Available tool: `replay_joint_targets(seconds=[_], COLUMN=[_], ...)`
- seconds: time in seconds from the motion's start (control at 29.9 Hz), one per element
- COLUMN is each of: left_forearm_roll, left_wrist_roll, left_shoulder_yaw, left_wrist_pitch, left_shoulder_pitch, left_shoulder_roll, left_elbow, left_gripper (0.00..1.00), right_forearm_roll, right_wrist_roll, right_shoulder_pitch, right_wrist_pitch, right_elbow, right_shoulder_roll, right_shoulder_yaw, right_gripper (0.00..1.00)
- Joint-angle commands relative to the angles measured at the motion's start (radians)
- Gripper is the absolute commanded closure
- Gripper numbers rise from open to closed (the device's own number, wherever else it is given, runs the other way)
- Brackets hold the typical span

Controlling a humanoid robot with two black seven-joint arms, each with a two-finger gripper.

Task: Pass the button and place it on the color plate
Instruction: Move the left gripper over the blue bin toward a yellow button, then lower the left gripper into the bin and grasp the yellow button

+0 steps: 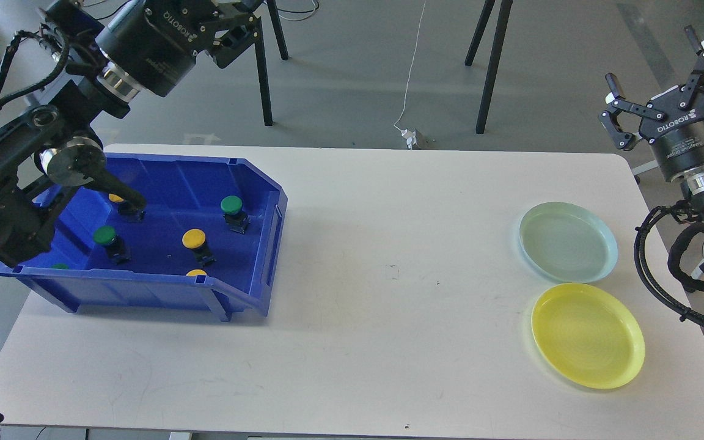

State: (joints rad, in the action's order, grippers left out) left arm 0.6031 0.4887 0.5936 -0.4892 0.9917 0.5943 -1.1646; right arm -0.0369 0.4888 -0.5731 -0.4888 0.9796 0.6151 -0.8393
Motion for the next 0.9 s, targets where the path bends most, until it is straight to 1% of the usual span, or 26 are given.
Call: replay_joint_targets(seconds=[0.0,0.1,0.17,0.2,0.27,0.33,0.4,0.47,0.57,0.77,0.87], left_forearm_roll=[0.058,0.168,0.274,0.332,0.438,0.529,0.598,0.651,0.675,0.678,0.676], left_wrist_roll=[0.0,0.0,0.0,0.0,0.0,0.0,0.0,0.0,0.0,0.0,0.0], left_shoulder_yaw=[-0.327,-0.632,-0.814,-0.898,-1.032,-1.138,-1.195,-1.213,-1.215,-1.209,-1.207], left_wrist_pitch=[0.0,0.0,0.0,0.0,0.078,0.13,0.152,0.167,0.173,0.187,0.187], left_shoulder_pitch=[0.239,0.457,0.574,0.617,0.659,0.673,0.671,0.656,0.586,0.455,0.435], left_shoulder_roll=[0.074,0.105,0.107,0.102,0.093,0.07,0.049,0.041,0.03,-0.016,-0.016], left_elbow=[-0.001,-0.033,-0.053,-0.053,-0.04,-0.018,0.017,0.031,0.052,0.192,0.198], left_gripper=[0.0,0.0,0.0,0.0,0.0,0.0,0.0,0.0,0.01,0.01,0.01], right_forearm_roll=[0.0,0.0,0.0,0.0,0.0,0.0,0.0,-0.001,-0.001,-0.001,-0.001], right_wrist_roll=[0.0,0.0,0.0,0.0,0.0,0.0,0.0,0.0,0.0,0.0,0.0], right_shoulder_pitch=[0.01,0.021,0.022,0.024,0.033,0.047,0.062,0.081,0.088,0.094,0.096], right_wrist_pitch=[0.0,0.0,0.0,0.0,0.0,0.0,0.0,0.0,0.0,0.0,0.0], right_elbow=[0.001,-0.001,-0.004,-0.005,-0.005,-0.002,-0.001,-0.001,0.001,-0.001,-0.001], right_shoulder_roll=[0.0,0.002,0.002,0.003,0.008,0.012,0.017,0.02,0.035,0.037,0.037], right_shoulder_yaw=[-0.003,-0.006,-0.004,-0.004,-0.006,-0.009,-0.011,-0.011,-0.011,-0.012,-0.011], right_gripper=[0.0,0.0,0.0,0.0,0.0,0.0,0.0,0.0,0.0,0.0,0.0])
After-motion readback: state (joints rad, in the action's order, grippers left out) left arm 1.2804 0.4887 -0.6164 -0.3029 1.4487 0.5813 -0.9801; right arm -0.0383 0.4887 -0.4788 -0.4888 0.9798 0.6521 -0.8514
